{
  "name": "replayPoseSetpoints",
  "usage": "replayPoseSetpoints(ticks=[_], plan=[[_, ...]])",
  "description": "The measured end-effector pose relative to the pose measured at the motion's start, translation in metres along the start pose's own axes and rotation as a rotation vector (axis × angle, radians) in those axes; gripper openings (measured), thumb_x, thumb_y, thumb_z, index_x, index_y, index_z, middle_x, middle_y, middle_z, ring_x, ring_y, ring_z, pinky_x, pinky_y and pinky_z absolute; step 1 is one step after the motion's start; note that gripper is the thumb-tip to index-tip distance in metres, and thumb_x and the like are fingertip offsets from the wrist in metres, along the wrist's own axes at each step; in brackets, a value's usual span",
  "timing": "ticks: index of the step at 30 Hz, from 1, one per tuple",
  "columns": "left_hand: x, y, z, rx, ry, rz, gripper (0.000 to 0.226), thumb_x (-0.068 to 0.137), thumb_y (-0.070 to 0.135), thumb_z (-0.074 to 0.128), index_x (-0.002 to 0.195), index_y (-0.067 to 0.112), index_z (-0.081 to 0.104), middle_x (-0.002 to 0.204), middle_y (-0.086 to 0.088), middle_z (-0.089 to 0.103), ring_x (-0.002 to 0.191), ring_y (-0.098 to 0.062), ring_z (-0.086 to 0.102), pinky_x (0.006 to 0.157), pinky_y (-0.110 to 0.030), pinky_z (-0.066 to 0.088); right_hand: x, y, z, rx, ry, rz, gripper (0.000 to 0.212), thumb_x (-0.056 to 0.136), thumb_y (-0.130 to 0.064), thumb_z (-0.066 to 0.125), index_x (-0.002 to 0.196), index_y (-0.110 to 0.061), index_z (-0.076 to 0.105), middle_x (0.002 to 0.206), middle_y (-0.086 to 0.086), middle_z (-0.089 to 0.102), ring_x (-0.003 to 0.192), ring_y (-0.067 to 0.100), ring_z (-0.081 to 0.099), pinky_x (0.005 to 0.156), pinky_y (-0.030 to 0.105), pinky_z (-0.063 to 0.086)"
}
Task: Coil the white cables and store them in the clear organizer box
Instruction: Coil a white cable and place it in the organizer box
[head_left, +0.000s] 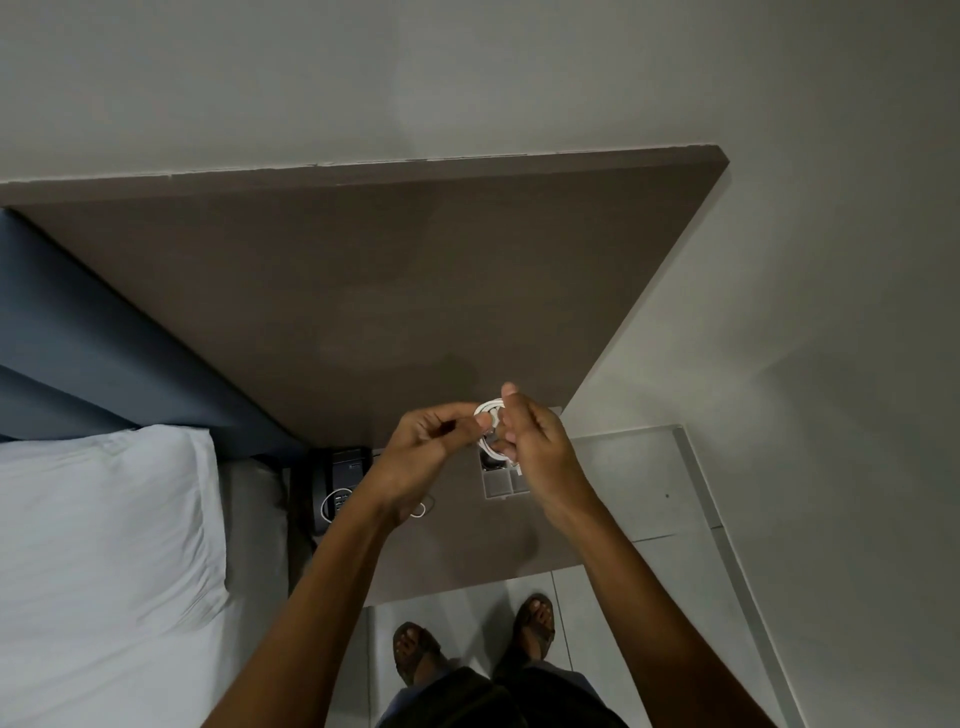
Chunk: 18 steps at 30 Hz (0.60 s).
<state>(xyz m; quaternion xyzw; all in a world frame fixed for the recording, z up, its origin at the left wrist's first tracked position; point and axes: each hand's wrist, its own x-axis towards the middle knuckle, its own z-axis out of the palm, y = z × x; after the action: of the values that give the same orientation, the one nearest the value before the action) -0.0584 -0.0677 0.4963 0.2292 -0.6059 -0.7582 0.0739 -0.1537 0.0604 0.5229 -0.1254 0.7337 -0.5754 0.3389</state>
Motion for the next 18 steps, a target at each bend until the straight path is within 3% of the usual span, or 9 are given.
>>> replayPoseSetpoints(ticks=[2, 6, 8, 10, 15, 18], plan=[[0.0, 0.0, -0.005, -0.031, -0.025, -0.035, 0.021, 0.102, 0.023, 0.071, 0.116, 0.01, 0.081, 0.115, -0.013, 0.083, 0.109, -0.017, 0.077, 0.092, -0.018, 0.057, -0.001, -0.001, 0.003, 0.053, -0.014, 0.042, 0.04, 0.113, -0.039, 0.046, 0.084, -0.029, 0.072, 0.068, -0.021, 0.078, 0.073, -0.009, 0.075, 0.063, 0.006, 0.055], [-0.003, -0.004, -0.019, -0.153, -0.086, -0.109, 0.03, 0.103, 0.019, 0.068, 0.123, -0.003, 0.075, 0.124, -0.032, 0.074, 0.113, -0.031, 0.072, 0.099, -0.029, 0.052, -0.003, 0.0, 0.01, 0.043, -0.043, 0.078, 0.055, 0.112, -0.043, 0.046, 0.063, -0.037, 0.071, 0.056, -0.019, 0.066, 0.061, -0.005, 0.066, 0.068, 0.013, 0.053], [-0.004, -0.005, -0.023, -0.228, -0.129, -0.148, 0.034, 0.104, 0.017, 0.064, 0.124, -0.01, 0.071, 0.123, -0.038, 0.071, 0.109, -0.031, 0.068, 0.094, -0.031, 0.049, -0.002, 0.002, 0.014, 0.047, -0.023, 0.097, 0.051, 0.11, -0.045, 0.049, 0.066, -0.035, 0.073, 0.062, -0.017, 0.071, 0.067, -0.005, 0.071, 0.073, 0.014, 0.053], [-0.007, -0.006, -0.024, -0.323, -0.163, -0.191, 0.037, 0.104, 0.019, 0.063, 0.124, -0.012, 0.069, 0.113, -0.029, 0.075, 0.101, -0.025, 0.073, 0.087, -0.025, 0.054, 0.001, 0.005, 0.018, 0.05, 0.006, 0.102, 0.043, 0.109, -0.046, 0.052, 0.078, -0.03, 0.077, 0.075, -0.013, 0.079, 0.079, -0.001, 0.076, 0.075, 0.015, 0.056], [-0.01, -0.014, -0.027, -0.462, -0.127, -0.258, 0.03, 0.097, 0.019, 0.067, 0.121, 0.003, 0.077, 0.107, -0.017, 0.082, 0.099, -0.021, 0.079, 0.095, -0.028, 0.058, 0.004, 0.01, 0.03, 0.016, 0.065, 0.118, 0.043, 0.11, -0.045, 0.049, 0.091, -0.021, 0.079, 0.097, 0.005, 0.082, 0.096, 0.014, 0.078, 0.09, 0.026, 0.059], [-0.009, -0.018, -0.026, -0.389, -0.023, -0.271, 0.041, 0.092, 0.02, 0.075, 0.128, 0.001, 0.072, 0.113, -0.02, 0.076, 0.105, -0.032, 0.068, 0.094, -0.037, 0.051, 0.004, 0.017, 0.031, -0.01, 0.049, 0.133, 0.047, 0.112, -0.045, 0.044, 0.103, -0.013, 0.077, 0.104, 0.011, 0.081, 0.1, 0.018, 0.077, 0.087, 0.021, 0.056]])
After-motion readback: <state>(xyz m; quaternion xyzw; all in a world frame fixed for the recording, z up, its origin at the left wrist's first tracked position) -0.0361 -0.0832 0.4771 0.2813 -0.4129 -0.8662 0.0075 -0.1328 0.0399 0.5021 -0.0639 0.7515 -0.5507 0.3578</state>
